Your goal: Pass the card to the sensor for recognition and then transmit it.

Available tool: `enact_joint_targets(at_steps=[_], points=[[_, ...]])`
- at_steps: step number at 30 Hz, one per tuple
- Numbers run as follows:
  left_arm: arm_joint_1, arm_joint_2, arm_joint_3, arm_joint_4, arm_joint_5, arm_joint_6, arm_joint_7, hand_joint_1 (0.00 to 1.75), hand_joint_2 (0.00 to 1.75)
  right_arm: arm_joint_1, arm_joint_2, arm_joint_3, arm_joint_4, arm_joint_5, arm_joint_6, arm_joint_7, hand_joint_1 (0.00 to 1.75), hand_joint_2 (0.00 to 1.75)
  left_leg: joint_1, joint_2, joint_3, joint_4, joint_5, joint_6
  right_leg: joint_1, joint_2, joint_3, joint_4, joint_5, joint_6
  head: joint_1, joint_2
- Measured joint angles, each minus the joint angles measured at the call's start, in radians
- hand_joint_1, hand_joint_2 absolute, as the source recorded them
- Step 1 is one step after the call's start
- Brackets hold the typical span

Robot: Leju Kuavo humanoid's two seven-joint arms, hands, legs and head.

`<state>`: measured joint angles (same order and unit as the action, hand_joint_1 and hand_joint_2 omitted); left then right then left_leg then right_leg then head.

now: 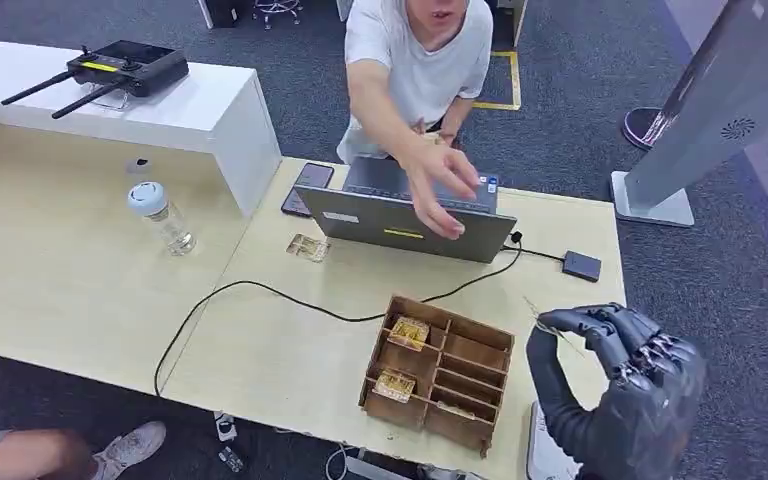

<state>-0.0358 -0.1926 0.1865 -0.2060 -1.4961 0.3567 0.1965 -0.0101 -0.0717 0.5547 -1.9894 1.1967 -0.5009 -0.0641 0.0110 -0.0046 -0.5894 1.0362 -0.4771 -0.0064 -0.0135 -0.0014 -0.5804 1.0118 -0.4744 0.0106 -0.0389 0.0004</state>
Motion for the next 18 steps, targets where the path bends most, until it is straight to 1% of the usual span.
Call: enact_joint_targets(at_steps=[5,9,13,18], points=[[-0.002,0.0,0.0,0.0,-0.01,-0.01,0.005,0.0,0.0,-0.02,0.002,0.001,0.002,-0.032,-0.002,-0.017,1.75,1.75,0.0,0.0,0.0,0.0,0.0,0.0,0.0,0.0,0.0,0.0,0.0,0.0,0.0,0.0],[-0.004,0.0,-0.001,0.0,-0.026,-0.025,0.009,0.0,0.0,-0.062,0.017,0.001,0.02,-0.056,0.038,-0.017,1.75,1.75,0.0,0.0,0.0,0.0,0.0,0.0,0.0,0.0,0.0,0.0,0.0,0.0,0.0,0.0],[-0.01,-0.001,-0.006,0.0,-0.049,-0.027,-0.005,0.0,0.0,-0.113,0.042,0.001,0.072,-0.055,0.086,-0.005,1.75,1.75,0.0,0.0,0.0,0.0,0.0,0.0,0.0,0.0,0.0,0.0,0.0,0.0,0.0,0.0],[-0.012,0.0,-0.027,0.0,-0.072,-0.038,-0.007,0.0,0.0,-0.174,0.068,0.001,0.168,-0.047,0.114,0.007,1.75,1.75,0.0,0.0,0.0,0.0,0.0,0.0,0.0,0.0,0.0,0.0,0.0,0.0,0.0,0.0]])
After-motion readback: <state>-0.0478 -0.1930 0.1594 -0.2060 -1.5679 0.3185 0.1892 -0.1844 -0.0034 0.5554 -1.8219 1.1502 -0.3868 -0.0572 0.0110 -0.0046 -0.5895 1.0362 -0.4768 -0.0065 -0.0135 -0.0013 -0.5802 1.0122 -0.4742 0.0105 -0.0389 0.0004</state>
